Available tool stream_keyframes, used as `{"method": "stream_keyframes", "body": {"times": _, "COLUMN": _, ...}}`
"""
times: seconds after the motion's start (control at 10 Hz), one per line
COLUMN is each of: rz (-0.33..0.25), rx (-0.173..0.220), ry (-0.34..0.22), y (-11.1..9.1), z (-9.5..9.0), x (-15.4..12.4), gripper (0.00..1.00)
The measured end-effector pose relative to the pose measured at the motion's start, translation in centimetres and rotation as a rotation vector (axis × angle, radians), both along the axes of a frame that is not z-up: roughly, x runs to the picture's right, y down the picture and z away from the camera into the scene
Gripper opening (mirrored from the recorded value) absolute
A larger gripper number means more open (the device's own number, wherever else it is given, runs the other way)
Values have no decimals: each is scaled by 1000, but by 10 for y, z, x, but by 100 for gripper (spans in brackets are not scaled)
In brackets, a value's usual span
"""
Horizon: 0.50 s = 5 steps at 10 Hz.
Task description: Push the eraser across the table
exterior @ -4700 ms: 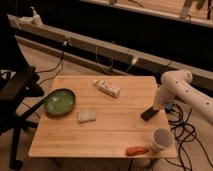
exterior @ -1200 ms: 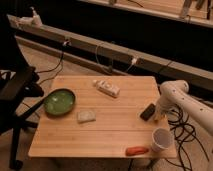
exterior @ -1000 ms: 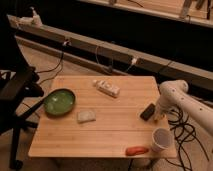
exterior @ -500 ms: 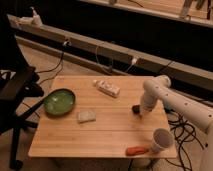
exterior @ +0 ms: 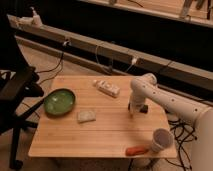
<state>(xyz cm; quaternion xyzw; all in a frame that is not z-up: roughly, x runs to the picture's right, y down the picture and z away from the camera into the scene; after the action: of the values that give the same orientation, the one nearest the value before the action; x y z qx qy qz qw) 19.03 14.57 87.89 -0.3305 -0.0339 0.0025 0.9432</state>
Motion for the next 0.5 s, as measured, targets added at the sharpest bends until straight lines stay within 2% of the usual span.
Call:
{"method": "stream_keyframes", "body": {"times": 0.1, "rz": -6, "rx": -8, "ry": -2, "y": 8, "z": -7, "x": 1, "gripper": 27}}
{"method": "stream_keyframes", "body": {"times": 0.2, "rz": -4, "rx": -9, "ry": 5, "y": 13, "z": -11, "x": 0, "gripper": 18}}
{"method": "stream_keyframes", "body": {"times": 0.3, "rz": 0, "rx": -9, "ry": 26, "y": 11, "z": -14, "x": 1, "gripper": 8}}
{"method": "stream_keyframes", "body": {"times": 0.4, "rz": 8, "rx": -18, "ry": 51, "y": 12, "z": -15, "x": 7, "gripper": 2}}
{"method": "stream_keyframes", "body": {"times": 0.5, "rz": 15, "rx": -22, "ry": 82, "y": 12, "z": -15, "x": 20, "gripper": 0}}
